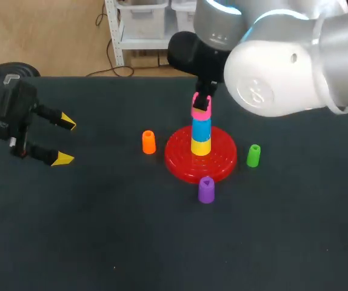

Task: Pick up and stack the cylinders on the red base in this order: pink,purple,orange,green

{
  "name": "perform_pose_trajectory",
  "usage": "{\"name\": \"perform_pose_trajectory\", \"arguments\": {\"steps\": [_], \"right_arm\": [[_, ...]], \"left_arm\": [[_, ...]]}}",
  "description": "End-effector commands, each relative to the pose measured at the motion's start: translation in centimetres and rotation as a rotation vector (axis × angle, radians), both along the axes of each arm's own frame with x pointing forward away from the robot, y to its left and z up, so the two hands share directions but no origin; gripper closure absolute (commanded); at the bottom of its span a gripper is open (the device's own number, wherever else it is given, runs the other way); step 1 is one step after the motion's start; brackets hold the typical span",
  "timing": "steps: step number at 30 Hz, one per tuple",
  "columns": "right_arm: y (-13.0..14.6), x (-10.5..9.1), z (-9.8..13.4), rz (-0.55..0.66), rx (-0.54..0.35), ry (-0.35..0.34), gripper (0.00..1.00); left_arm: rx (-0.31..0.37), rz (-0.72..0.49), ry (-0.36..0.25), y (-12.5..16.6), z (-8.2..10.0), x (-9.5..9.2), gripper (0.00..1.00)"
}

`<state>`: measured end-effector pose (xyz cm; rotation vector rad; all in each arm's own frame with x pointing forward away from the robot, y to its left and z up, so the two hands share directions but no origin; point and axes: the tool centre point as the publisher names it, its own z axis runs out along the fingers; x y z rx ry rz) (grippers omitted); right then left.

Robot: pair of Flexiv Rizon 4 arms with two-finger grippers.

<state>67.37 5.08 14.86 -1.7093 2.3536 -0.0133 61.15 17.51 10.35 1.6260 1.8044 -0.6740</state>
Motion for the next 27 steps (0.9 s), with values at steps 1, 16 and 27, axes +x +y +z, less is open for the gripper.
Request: {"name": "perform_pose_trajectory", "arguments": {"steps": [1, 16, 27], "right_arm": [[0.2, 1.0, -0.8, 0.005, -0.008, 0.019, 1.00], [-0.5, 2.0, -1.2, 0.003, -0.046, 0.028, 1.00], [-0.1, 1.3, -2.3, 0.005, -0.044, 0.059, 1.00]], "left_arm": [[-0.003, 0.000, -0.004, 0.1, -0.1, 0.0, 0.00], [-0.003, 0.000, -0.004, 0.1, -0.1, 0.0, 0.00], [-0.003, 0.000, -0.004, 0.1, -0.1, 0.0, 0.00]]}}
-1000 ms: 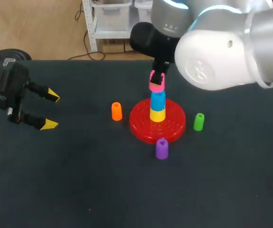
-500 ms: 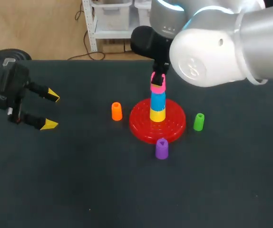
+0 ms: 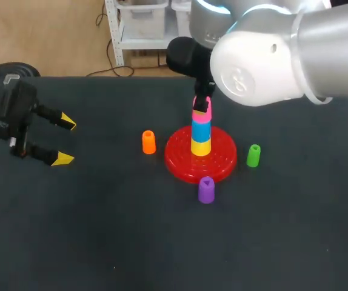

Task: Pick up and stack the cylinders on the red base in this order: pink,purple,orange,green

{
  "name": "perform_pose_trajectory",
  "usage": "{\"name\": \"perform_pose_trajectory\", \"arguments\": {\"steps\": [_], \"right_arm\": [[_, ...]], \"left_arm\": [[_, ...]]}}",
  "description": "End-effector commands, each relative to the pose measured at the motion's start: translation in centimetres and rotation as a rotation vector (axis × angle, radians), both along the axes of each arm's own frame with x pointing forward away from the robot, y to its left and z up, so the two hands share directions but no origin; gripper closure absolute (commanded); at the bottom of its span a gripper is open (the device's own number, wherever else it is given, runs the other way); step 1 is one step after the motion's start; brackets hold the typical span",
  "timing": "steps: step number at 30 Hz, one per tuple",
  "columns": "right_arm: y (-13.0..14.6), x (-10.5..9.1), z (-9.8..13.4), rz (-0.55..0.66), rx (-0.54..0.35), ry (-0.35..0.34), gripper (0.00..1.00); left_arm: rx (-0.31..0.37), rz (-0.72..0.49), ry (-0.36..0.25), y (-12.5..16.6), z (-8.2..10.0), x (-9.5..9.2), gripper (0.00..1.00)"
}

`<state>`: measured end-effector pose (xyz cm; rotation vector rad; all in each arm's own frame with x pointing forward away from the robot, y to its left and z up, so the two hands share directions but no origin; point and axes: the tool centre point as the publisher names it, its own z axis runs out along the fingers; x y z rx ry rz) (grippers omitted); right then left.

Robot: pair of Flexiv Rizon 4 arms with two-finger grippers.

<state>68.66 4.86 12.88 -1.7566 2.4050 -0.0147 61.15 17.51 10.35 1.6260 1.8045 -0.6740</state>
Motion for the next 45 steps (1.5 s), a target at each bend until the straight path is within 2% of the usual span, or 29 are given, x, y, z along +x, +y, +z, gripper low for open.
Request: {"name": "perform_pose_trajectory", "arguments": {"steps": [1, 17, 45], "right_arm": [[0.1, 0.0, -0.4, 0.000, -0.002, 0.004, 1.00], [-0.2, -0.9, 0.2, -0.009, 0.012, -0.010, 1.00], [0.1, -1.0, -2.4, 0.002, 0.007, 0.061, 1.00]], "left_arm": [[-0.003, 0.000, -0.004, 0.1, -0.1, 0.0, 0.00], [-0.003, 0.000, -0.004, 0.1, -0.1, 0.0, 0.00], [-0.003, 0.000, -0.004, 0.1, -0.1, 0.0, 0.00]]}}
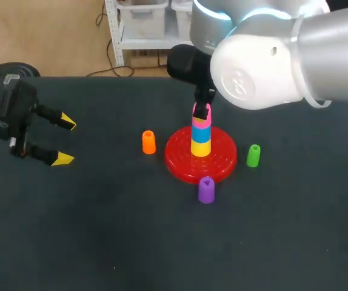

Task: Pick up and stack the cylinders on the red base in this order: pink,purple,orange,green

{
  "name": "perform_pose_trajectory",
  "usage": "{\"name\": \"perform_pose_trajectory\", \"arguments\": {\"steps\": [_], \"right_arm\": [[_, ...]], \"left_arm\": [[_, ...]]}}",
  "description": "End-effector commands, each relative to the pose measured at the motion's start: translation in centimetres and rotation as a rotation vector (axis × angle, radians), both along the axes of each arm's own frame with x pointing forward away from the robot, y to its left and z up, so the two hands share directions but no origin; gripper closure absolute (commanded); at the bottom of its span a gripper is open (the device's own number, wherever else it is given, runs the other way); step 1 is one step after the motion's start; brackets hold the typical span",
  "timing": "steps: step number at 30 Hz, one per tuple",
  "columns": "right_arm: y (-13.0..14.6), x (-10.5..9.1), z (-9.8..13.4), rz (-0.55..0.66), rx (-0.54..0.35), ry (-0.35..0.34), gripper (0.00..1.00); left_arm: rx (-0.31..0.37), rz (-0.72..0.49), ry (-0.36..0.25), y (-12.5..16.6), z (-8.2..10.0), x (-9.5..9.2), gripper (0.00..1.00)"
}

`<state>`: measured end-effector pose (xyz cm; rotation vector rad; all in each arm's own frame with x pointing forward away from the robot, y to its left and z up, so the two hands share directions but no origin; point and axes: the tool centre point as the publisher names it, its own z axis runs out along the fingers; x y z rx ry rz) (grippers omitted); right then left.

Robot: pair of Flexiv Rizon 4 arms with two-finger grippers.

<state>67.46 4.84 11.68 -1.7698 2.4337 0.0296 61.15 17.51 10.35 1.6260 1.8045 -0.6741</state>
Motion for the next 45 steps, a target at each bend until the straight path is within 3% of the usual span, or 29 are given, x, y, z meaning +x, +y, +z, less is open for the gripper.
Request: {"name": "perform_pose_trajectory", "arguments": {"steps": [1, 22, 33, 34, 35, 36, 45], "right_arm": [[0.1, 0.1, -1.2, 0.004, 0.001, 0.019, 1.00], [0.2, 0.6, -2.6, 0.041, 0.011, 0.080, 1.00], [0.1, 0.8, -1.7, 0.044, 0.024, 0.045, 1.00], [0.0, 0.8, -1.6, 0.037, 0.022, 0.043, 0.76], [-0.1, 0.8, -1.5, 0.035, 0.024, 0.030, 0.29], [-0.1, 0.7, -1.3, 0.035, 0.030, 0.031, 0.00], [-0.3, -0.1, -0.7, 0.021, 0.047, 0.022, 0.00]], "left_arm": [[-0.003, 0.000, -0.004, 0.1, -0.1, 0.0, 0.00], [-0.003, 0.000, -0.004, 0.1, -0.1, 0.0, 0.00], [-0.003, 0.000, -0.004, 0.1, -0.1, 0.0, 0.00], [-0.003, 0.000, -0.004, 0.1, -0.1, 0.0, 0.00], [-0.003, 0.000, -0.004, 0.1, -0.1, 0.0, 0.00], [-0.003, 0.000, -0.004, 0.1, -0.1, 0.0, 0.00], [-0.003, 0.000, -0.004, 0.1, -0.1, 0.0, 0.00]]}}
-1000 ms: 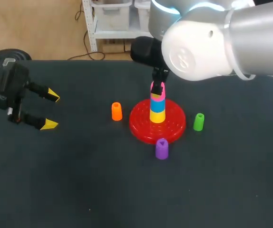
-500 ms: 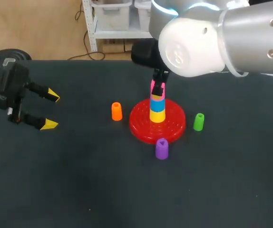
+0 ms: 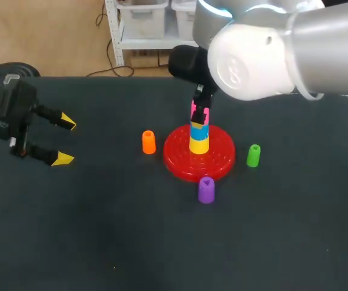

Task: Pick up and stack the cylinders on the red base in this order: pink,purple,orange,green

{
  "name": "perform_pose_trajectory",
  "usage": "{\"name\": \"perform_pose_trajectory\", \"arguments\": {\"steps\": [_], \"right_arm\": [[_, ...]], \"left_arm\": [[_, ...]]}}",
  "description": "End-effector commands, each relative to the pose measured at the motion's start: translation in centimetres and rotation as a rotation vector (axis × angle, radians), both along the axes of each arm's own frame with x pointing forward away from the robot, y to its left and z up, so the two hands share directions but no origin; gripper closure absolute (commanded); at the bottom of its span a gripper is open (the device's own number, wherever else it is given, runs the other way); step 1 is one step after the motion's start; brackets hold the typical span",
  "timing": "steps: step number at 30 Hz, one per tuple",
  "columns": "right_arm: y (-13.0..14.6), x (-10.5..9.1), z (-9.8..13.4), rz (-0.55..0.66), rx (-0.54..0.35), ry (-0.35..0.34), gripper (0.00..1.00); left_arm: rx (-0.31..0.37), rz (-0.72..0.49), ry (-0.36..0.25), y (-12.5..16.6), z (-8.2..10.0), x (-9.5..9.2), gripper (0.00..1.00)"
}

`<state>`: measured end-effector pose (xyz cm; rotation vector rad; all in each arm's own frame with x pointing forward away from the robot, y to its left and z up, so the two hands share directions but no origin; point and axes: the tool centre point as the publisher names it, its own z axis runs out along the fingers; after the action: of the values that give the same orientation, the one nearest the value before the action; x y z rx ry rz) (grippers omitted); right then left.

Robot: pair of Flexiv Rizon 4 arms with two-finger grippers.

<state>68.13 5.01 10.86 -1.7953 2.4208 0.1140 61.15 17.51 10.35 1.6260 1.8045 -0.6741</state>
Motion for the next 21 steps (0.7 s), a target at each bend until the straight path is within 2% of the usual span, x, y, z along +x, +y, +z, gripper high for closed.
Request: {"name": "perform_pose_trajectory", "arguments": {"steps": [1, 4, 8, 14, 17, 21], "right_arm": [[-0.5, -0.8, 0.3, -0.005, 0.005, -0.020, 0.00], [-0.6, -0.9, 1.2, -0.012, 0.013, -0.051, 0.00], [-0.8, -1.8, 3.8, -0.024, 0.033, -0.116, 0.00], [-0.7, -4.5, 5.8, -0.028, 0.045, -0.151, 0.00], [-0.7, -6.2, 6.0, -0.039, 0.053, -0.155, 0.00], [-0.6, -8.0, 4.2, -0.060, 0.053, -0.110, 0.00]], "left_arm": [[-0.003, 0.000, -0.004, 0.1, -0.1, 0.0, 0.00], [-0.003, 0.000, -0.004, 0.1, -0.1, 0.0, 0.00], [-0.003, 0.000, -0.004, 0.1, -0.1, 0.0, 0.00], [-0.003, 0.000, -0.004, 0.1, -0.1, 0.0, 0.00], [-0.003, 0.000, -0.004, 0.1, -0.1, 0.0, 0.00], [-0.003, 0.000, -0.004, 0.1, -0.1, 0.0, 0.00]]}}
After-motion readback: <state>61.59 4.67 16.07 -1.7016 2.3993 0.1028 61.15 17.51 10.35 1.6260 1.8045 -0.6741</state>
